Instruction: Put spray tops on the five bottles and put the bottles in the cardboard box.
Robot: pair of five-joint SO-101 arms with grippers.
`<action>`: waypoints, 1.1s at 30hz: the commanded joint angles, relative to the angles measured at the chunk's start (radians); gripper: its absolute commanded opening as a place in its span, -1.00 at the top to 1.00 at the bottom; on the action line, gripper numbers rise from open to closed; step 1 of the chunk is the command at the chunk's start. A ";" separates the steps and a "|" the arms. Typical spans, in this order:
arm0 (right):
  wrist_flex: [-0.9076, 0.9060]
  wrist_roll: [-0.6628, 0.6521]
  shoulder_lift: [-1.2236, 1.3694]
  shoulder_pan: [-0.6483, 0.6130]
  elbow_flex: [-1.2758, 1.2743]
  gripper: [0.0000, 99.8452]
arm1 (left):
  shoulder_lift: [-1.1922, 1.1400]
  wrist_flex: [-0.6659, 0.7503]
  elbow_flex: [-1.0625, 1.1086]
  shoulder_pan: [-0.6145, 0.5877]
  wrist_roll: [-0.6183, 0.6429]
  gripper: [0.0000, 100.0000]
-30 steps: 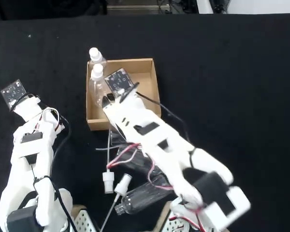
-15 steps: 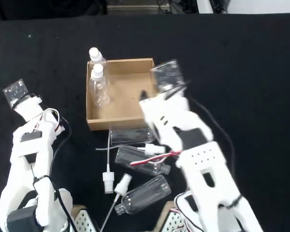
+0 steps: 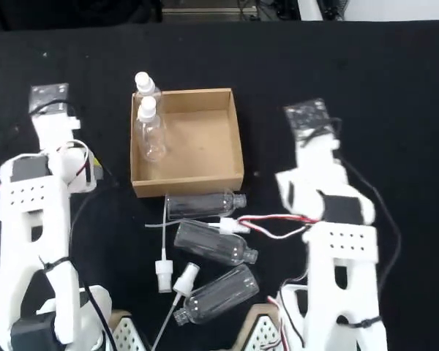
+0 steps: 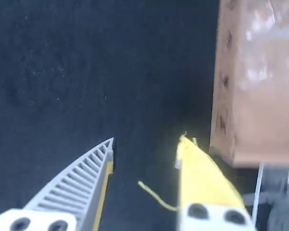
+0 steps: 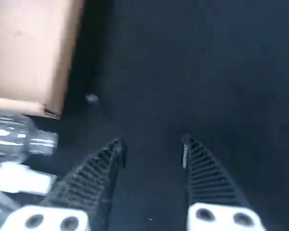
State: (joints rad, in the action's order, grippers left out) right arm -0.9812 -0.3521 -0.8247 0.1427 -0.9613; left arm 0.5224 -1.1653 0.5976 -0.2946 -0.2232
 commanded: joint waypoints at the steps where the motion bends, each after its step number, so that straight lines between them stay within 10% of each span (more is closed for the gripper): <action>1: 0.002 -0.109 -0.033 0.143 -0.012 0.64 | 0.037 -0.187 -0.147 0.024 -0.245 0.57; 8: 0.003 -0.167 -0.033 0.305 -0.105 0.64 | 0.037 -0.414 -0.257 0.239 -0.511 0.57; 20: 0.003 -0.350 -0.033 0.605 -0.117 0.64 | 0.011 -0.437 -0.239 0.852 -0.546 0.51; 33: 0.003 -0.408 -0.033 0.657 -0.122 0.64 | -0.302 -0.089 -0.139 0.908 -0.554 0.40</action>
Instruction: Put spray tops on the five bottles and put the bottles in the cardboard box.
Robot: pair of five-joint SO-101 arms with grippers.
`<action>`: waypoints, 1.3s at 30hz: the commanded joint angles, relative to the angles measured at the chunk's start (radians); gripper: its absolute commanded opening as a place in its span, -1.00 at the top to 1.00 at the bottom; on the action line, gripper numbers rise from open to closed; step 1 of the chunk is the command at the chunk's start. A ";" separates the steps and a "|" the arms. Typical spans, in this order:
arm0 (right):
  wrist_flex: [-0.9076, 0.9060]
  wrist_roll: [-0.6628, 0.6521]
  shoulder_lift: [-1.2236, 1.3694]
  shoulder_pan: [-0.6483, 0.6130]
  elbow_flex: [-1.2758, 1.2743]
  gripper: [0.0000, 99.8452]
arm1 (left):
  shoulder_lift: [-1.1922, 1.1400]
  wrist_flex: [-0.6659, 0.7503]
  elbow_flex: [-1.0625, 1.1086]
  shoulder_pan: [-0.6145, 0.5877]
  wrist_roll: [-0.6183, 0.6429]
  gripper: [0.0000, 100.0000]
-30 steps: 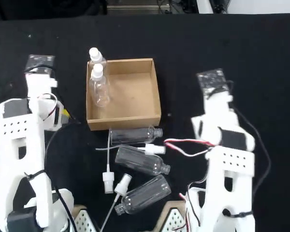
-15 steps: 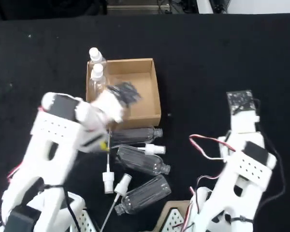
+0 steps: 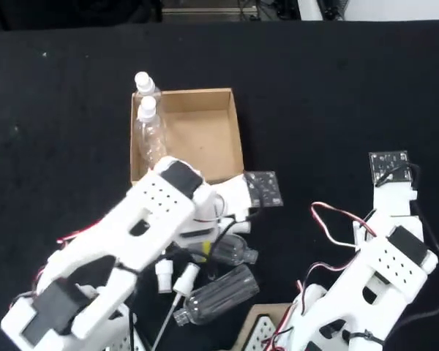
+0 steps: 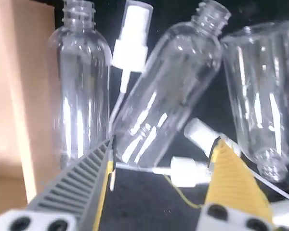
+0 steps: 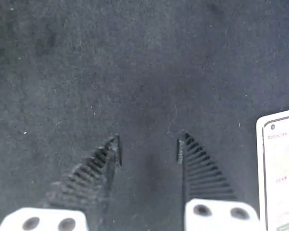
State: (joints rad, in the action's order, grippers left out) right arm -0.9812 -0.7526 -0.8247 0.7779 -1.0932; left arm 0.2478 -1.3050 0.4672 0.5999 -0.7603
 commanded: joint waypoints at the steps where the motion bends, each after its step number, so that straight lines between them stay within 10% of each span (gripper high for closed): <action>1: 0.002 -0.008 -0.033 0.021 0.010 0.64 | -0.040 0.060 -0.001 0.013 -0.034 0.40; 18: 0.002 -0.009 -0.033 0.014 -0.007 0.64 | -0.097 0.232 0.119 0.084 -0.051 0.52; 39: -0.003 -0.009 -0.033 0.014 -0.024 0.64 | -0.313 0.063 -0.162 0.194 0.012 0.41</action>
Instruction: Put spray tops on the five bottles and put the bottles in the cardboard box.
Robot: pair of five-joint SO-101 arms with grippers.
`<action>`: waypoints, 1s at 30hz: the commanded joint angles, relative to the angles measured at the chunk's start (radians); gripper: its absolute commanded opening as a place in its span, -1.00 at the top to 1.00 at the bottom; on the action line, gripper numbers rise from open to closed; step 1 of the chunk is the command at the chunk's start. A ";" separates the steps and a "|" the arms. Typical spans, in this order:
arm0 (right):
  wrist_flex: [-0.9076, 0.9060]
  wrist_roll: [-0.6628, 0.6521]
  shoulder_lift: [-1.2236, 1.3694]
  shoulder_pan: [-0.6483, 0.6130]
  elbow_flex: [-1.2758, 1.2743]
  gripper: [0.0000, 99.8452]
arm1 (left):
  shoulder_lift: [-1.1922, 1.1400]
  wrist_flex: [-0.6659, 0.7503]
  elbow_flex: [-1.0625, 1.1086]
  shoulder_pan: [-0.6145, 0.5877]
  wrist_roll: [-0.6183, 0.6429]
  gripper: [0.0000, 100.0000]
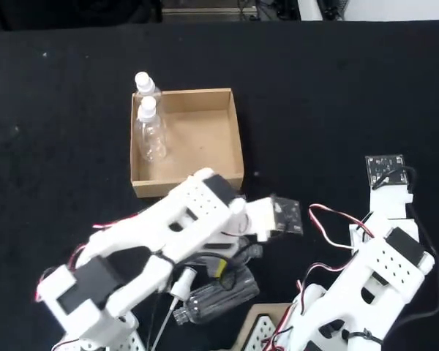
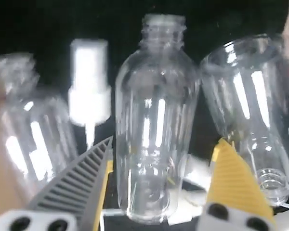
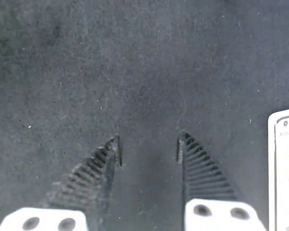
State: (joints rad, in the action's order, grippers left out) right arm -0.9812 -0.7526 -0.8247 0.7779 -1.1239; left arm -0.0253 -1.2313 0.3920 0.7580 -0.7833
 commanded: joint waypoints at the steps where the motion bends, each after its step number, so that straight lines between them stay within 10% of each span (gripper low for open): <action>1: -0.003 -0.009 -0.033 0.014 0.007 0.64 | -0.069 0.002 -0.104 0.044 0.055 0.41; 22: -0.003 -0.009 -0.033 0.015 0.007 0.64 | -0.176 0.012 -0.185 0.053 0.129 0.60; 30: -0.003 -0.009 -0.033 0.014 0.007 0.64 | 0.011 -0.190 -0.249 -0.010 0.121 0.61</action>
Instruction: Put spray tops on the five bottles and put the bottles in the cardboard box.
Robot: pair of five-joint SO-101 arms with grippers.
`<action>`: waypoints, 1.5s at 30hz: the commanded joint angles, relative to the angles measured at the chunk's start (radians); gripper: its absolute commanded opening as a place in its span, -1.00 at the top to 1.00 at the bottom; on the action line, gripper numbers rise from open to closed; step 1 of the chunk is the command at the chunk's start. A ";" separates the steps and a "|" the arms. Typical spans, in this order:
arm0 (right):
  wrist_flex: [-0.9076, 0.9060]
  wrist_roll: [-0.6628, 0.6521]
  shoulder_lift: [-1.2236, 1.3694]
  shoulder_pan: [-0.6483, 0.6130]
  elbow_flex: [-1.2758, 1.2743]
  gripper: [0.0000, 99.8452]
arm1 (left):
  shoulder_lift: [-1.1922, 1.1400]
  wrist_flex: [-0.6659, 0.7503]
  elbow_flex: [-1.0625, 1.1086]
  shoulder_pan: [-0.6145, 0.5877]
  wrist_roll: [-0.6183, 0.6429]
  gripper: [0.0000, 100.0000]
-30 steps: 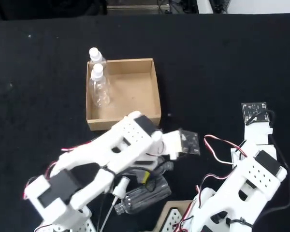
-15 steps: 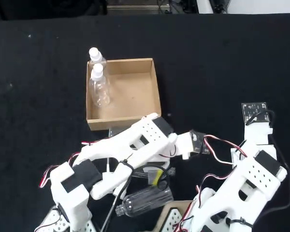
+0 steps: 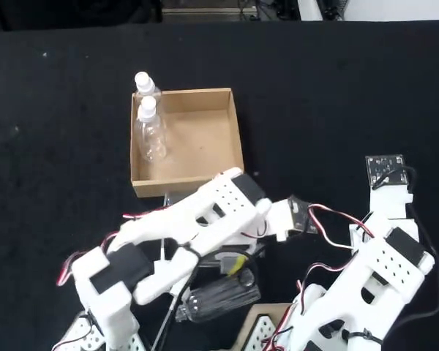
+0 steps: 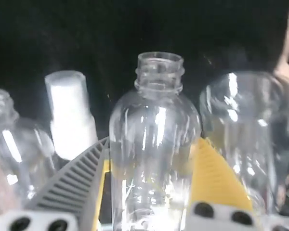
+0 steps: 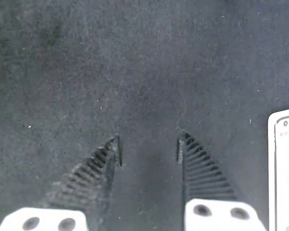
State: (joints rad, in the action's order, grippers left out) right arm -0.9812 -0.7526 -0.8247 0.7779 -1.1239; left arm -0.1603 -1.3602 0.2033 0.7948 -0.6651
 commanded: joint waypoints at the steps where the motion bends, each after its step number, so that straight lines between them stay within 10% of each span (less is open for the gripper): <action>1: -0.003 -0.009 -0.033 0.014 0.007 0.64 | 0.186 -0.077 -0.058 -0.076 0.003 0.60; 13: -0.044 0.002 -0.038 -0.051 0.018 0.64 | 0.528 -0.400 -0.044 -0.387 -0.084 0.61; 28: -0.308 0.126 -0.041 -0.413 0.223 0.64 | 0.847 -0.394 0.232 -1.170 -0.293 0.61; 40: -0.183 0.394 -0.035 -0.991 0.139 0.64 | 0.687 0.353 0.676 -1.722 -0.282 0.60; 45: -0.044 0.425 -0.036 -1.079 0.012 0.64 | 0.476 0.394 0.601 -1.844 -0.284 0.47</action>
State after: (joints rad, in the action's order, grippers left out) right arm -1.1024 -0.3429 -0.8263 -0.2501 -1.0856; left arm 0.4074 -0.9889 0.8800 -0.9927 -0.9475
